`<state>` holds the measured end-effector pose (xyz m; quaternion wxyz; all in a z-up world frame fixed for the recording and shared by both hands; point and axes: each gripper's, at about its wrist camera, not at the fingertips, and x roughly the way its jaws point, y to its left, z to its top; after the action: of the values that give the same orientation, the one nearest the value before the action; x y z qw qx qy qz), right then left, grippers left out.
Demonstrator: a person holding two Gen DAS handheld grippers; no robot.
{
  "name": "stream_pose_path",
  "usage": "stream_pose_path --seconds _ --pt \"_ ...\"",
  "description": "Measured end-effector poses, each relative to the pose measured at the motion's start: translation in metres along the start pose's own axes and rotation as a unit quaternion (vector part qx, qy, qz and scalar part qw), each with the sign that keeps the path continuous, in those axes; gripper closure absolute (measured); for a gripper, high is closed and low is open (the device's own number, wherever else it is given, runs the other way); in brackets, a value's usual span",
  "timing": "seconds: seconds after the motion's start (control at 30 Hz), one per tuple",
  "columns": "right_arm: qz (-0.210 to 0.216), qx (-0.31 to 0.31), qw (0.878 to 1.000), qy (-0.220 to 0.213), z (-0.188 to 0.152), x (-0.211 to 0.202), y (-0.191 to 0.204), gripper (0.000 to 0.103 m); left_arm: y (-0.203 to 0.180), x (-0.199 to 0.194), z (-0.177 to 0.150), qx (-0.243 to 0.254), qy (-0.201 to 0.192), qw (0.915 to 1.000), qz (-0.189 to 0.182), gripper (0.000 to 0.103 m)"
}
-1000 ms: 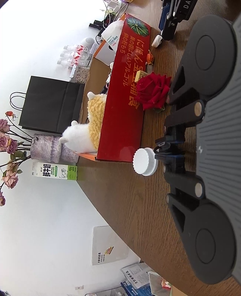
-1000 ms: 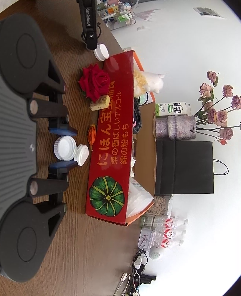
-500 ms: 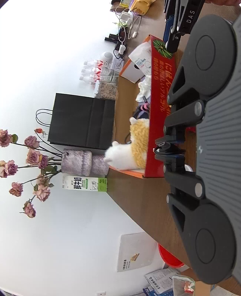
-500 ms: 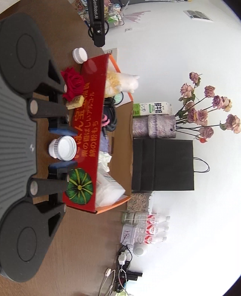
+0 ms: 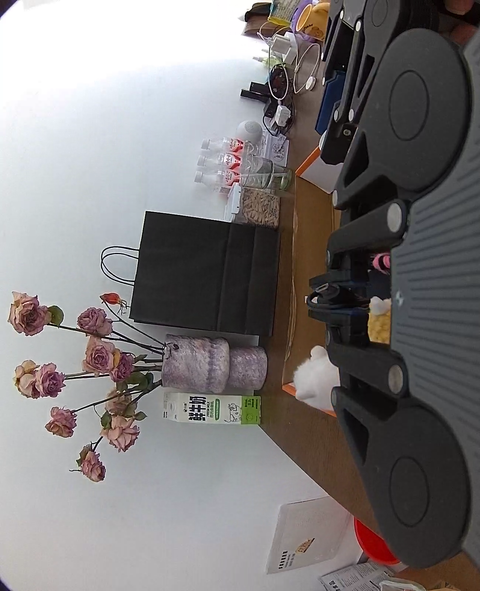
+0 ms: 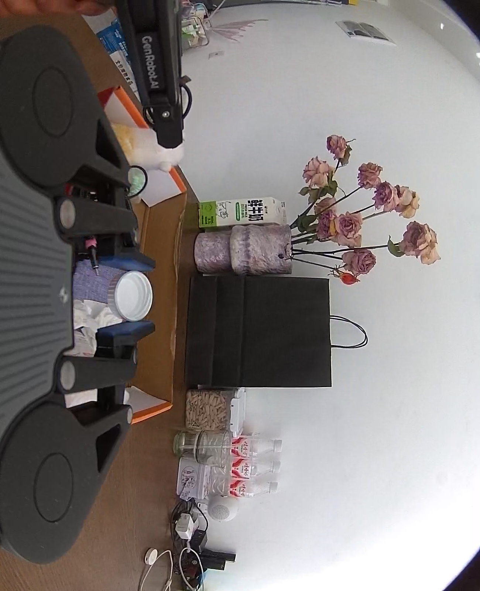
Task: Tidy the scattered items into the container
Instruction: 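Carry the white cap and dark item over the box with both tools, then open both tools to drop the items into the box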
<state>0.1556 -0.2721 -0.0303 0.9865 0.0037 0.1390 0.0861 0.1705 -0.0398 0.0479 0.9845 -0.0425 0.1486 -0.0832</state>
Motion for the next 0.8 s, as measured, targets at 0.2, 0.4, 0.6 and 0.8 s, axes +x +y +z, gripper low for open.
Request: stream_pose_path --seconds 0.2,0.4,0.6,0.8 --pt "0.006 0.011 1.000 0.006 0.011 0.053 -0.008 0.076 -0.006 0.056 0.008 -0.006 0.001 0.9998 0.020 0.093" --pt "0.009 0.018 0.999 0.044 -0.004 0.077 -0.013 0.076 -0.006 0.089 -0.007 0.012 0.034 0.9987 0.034 0.093" --pt "0.006 0.013 0.998 0.056 -0.009 0.081 -0.009 0.076 -0.007 0.084 -0.008 0.016 0.033 0.9985 0.040 0.093" --pt "0.005 0.017 0.999 0.052 -0.011 0.075 -0.010 0.075 -0.009 0.078 -0.009 0.022 0.018 0.9986 0.045 0.081"
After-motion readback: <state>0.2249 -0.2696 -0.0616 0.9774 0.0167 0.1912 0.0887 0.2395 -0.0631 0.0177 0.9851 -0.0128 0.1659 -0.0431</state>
